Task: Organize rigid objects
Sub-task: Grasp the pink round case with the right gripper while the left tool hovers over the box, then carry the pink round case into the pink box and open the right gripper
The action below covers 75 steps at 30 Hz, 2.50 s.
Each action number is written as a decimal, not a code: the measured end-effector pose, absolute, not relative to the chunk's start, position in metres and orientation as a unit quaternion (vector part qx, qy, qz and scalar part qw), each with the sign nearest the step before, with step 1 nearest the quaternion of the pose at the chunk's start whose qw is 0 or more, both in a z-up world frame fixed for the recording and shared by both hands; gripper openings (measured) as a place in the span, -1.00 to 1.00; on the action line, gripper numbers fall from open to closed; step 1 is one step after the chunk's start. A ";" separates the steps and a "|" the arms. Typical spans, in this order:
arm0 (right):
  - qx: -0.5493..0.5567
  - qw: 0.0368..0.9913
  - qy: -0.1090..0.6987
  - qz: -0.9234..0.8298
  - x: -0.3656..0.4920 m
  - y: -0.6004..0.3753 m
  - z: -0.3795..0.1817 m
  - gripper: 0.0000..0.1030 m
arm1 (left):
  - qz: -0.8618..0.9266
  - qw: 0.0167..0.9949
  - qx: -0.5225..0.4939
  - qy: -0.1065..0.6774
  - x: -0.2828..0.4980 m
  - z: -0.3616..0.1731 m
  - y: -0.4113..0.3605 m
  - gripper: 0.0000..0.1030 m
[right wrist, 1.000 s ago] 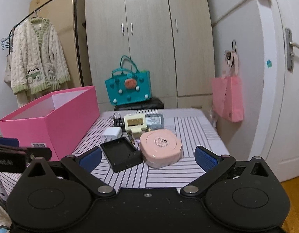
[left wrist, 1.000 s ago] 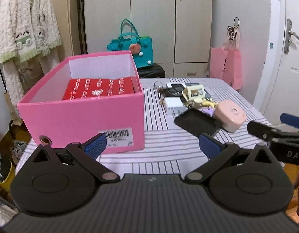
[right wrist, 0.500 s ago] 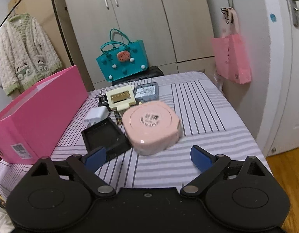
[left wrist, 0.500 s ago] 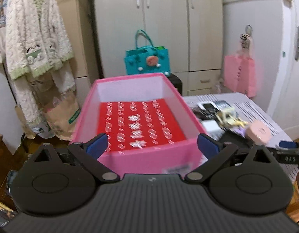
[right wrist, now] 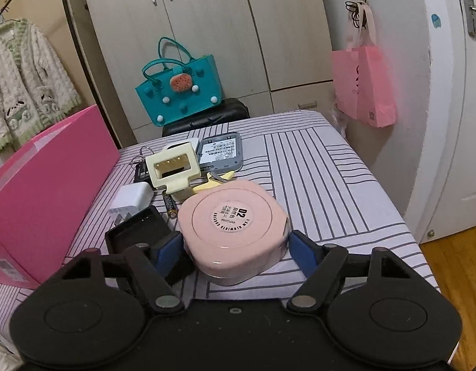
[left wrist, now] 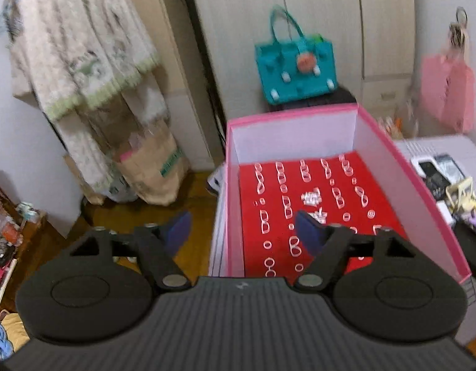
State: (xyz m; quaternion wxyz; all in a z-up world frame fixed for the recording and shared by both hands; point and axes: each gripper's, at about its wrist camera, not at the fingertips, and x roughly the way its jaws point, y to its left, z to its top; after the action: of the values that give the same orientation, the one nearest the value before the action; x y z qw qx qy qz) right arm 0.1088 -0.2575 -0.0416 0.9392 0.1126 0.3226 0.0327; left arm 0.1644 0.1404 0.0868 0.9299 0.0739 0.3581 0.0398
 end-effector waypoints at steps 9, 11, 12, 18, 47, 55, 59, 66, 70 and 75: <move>0.122 0.937 0.327 -0.002 0.124 -0.254 -0.045 0.70 | 0.025 0.895 0.128 0.427 0.215 0.059 0.150 0.38; 0.113 0.938 0.328 -0.009 0.128 -0.250 -0.046 0.70 | 0.017 0.893 0.128 0.431 0.217 0.057 0.150 0.38; 0.107 0.939 0.327 -0.012 0.130 -0.247 -0.046 0.70 | 0.008 0.893 0.127 0.431 0.218 0.055 0.151 0.29; 0.107 0.938 0.328 -0.024 0.134 -0.245 -0.044 0.65 | -0.017 0.890 0.100 0.445 0.220 0.045 0.161 -0.80; 0.061 0.865 0.390 0.309 0.202 -0.088 0.096 0.65 | -0.083 0.871 0.030 0.484 0.200 0.051 0.177 -0.82; -0.004 0.820 0.464 0.335 0.262 0.002 0.081 0.65 | -0.081 0.879 0.030 0.468 0.191 0.051 0.173 -0.82; -0.026 0.810 0.488 0.324 0.291 0.028 0.057 0.65 | -0.088 0.880 0.011 0.467 0.190 0.051 0.179 -0.80; -0.047 0.801 0.511 0.309 0.325 0.049 0.026 0.66 | -0.100 0.880 -0.001 0.465 0.189 0.050 0.184 -0.77; -0.070 0.799 0.513 0.306 0.336 0.057 0.014 0.65 | -0.104 0.879 -0.005 0.465 0.190 0.050 0.187 -0.76; -0.096 0.795 0.517 0.304 0.338 0.065 0.001 0.66 | -0.102 0.880 -0.014 0.464 0.190 0.050 0.188 -0.76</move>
State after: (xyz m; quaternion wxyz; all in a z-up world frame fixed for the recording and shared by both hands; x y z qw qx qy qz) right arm 0.3383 0.0650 0.0012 0.7946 -0.0956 0.5167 0.3042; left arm 0.1899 0.1882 0.0497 0.8801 -0.0142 0.4635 -0.1018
